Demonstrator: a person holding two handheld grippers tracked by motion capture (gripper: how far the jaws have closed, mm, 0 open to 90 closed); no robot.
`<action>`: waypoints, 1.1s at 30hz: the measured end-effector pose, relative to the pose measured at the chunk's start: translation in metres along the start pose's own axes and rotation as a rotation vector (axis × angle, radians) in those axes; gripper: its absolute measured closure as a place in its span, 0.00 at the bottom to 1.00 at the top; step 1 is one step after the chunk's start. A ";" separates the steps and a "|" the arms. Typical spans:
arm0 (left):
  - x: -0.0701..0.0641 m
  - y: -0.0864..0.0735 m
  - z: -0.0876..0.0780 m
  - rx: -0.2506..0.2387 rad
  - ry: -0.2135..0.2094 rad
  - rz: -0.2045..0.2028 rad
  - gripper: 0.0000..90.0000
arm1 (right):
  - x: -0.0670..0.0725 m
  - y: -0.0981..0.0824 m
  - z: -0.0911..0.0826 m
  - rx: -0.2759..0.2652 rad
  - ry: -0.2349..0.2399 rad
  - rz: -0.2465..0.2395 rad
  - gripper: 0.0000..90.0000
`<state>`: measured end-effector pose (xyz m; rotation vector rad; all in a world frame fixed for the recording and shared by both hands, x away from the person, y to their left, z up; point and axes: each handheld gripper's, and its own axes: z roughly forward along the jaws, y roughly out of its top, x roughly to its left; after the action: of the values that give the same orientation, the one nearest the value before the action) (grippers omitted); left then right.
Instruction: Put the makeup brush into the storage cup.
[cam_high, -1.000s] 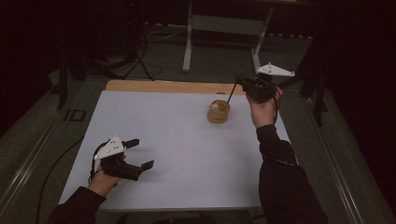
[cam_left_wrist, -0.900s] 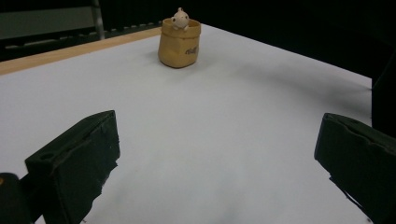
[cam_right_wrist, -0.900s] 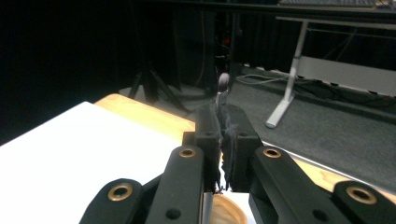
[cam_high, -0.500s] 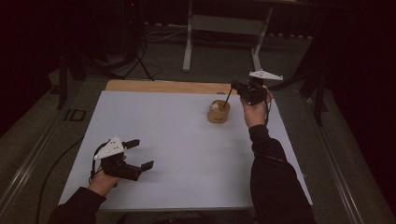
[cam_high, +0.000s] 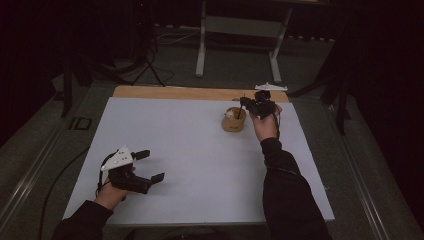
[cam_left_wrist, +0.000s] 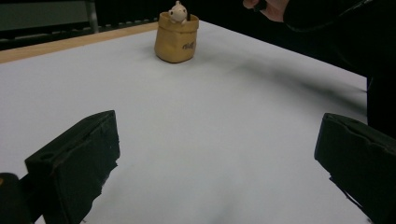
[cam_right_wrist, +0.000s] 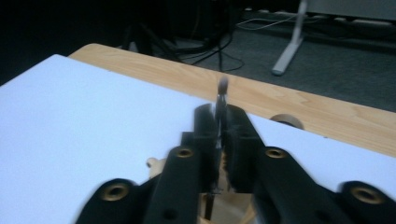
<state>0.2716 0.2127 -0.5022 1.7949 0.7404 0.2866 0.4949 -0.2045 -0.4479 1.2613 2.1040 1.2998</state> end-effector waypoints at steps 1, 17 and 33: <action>0.000 0.000 0.000 0.002 -0.001 -0.004 0.00 | 0.000 0.000 0.000 0.001 0.006 0.004 0.76; -0.003 0.003 0.000 -0.005 -0.018 -0.006 0.00 | 0.007 -0.001 -0.044 0.005 0.081 -0.005 0.09; -0.015 0.011 -0.007 -0.027 -0.042 0.012 0.00 | 0.045 -0.034 -0.100 -0.057 0.221 -0.066 0.10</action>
<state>0.2599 0.2073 -0.4870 1.7750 0.6932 0.2650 0.3856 -0.2252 -0.4199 1.0570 2.2177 1.5194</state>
